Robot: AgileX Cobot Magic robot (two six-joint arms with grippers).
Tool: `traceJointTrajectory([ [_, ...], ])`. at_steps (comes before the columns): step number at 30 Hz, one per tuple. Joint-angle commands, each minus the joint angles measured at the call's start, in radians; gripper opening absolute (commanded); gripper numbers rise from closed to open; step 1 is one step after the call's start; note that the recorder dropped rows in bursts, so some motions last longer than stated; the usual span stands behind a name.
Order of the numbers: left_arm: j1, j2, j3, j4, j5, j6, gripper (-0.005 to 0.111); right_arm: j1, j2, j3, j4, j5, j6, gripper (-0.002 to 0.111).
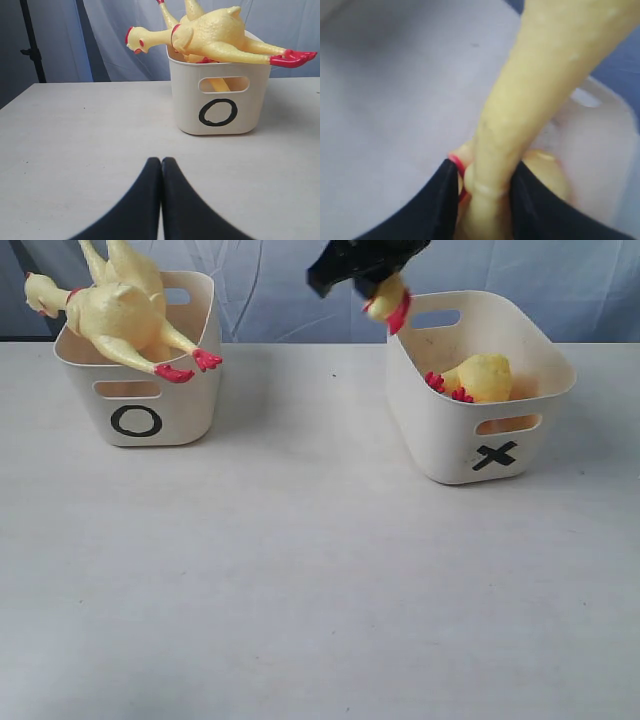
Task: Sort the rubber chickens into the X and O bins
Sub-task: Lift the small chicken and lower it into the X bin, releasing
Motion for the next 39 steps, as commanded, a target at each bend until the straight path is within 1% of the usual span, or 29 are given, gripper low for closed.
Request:
traceJointTrajectory([
  [1,-0.004,-0.005,-0.002,-0.002,-0.014,-0.006,0.000,-0.018,-0.017,0.021,-0.277,0.006,0.084,-0.001],
  [5,-0.004,-0.005,-0.002,-0.002,-0.014,-0.006,0.000,-0.052,-0.009,0.025,-0.222,0.006,0.084,-0.001],
  [10,-0.004,-0.005,-0.002,-0.002,-0.014,-0.006,0.000,-0.087,0.009,0.025,-0.212,0.006,0.084,-0.001],
  [11,-0.004,-0.005,-0.002,-0.002,-0.014,-0.006,0.000,-0.095,0.012,0.025,-0.212,0.006,0.084,0.002],
  [12,-0.004,-0.005,-0.002,-0.002,-0.014,-0.006,0.000,-0.097,0.014,0.025,-0.215,0.006,0.084,0.007],
  [13,-0.004,-0.005,-0.002,-0.002,-0.014,-0.006,0.000,-0.104,0.016,0.025,-0.219,0.006,0.084,0.013],
  [14,-0.004,-0.005,-0.002,-0.002,-0.014,-0.006,0.000,-0.110,0.018,0.025,-0.222,0.006,0.087,0.024],
  [15,-0.004,-0.005,-0.002,-0.002,-0.014,-0.006,0.000,-0.118,0.021,0.025,-0.223,0.006,0.101,0.039],
  [18,-0.004,-0.005,-0.002,-0.002,-0.014,-0.006,0.000,-0.136,0.023,0.025,-0.225,0.006,0.173,0.095],
  [19,-0.004,-0.005,-0.002,-0.002,-0.014,-0.006,0.000,-0.139,0.023,0.025,-0.226,0.006,0.189,0.105],
  [26,-0.004,-0.005,-0.002,-0.002,-0.014,-0.006,0.000,-0.143,0.000,0.027,-0.215,0.006,0.198,0.104],
  [29,-0.004,-0.005,-0.002,-0.002,-0.014,-0.006,0.000,-0.143,-0.018,0.059,-0.225,0.006,0.198,0.104],
  [33,-0.004,-0.005,-0.002,-0.002,-0.014,-0.006,0.000,-0.156,-0.061,0.224,-0.290,0.006,0.224,0.104],
  [34,-0.004,-0.005,-0.002,-0.002,-0.014,-0.006,0.000,-0.168,-0.082,0.296,-0.312,0.006,0.246,0.104],
  [38,-0.004,-0.005,-0.002,-0.002,-0.014,-0.006,0.000,-0.205,-0.141,0.424,-0.336,0.006,0.326,0.104],
  [39,-0.004,-0.005,-0.002,-0.002,-0.014,-0.006,0.000,-0.229,-0.185,0.492,-0.332,0.006,0.333,0.096],
])
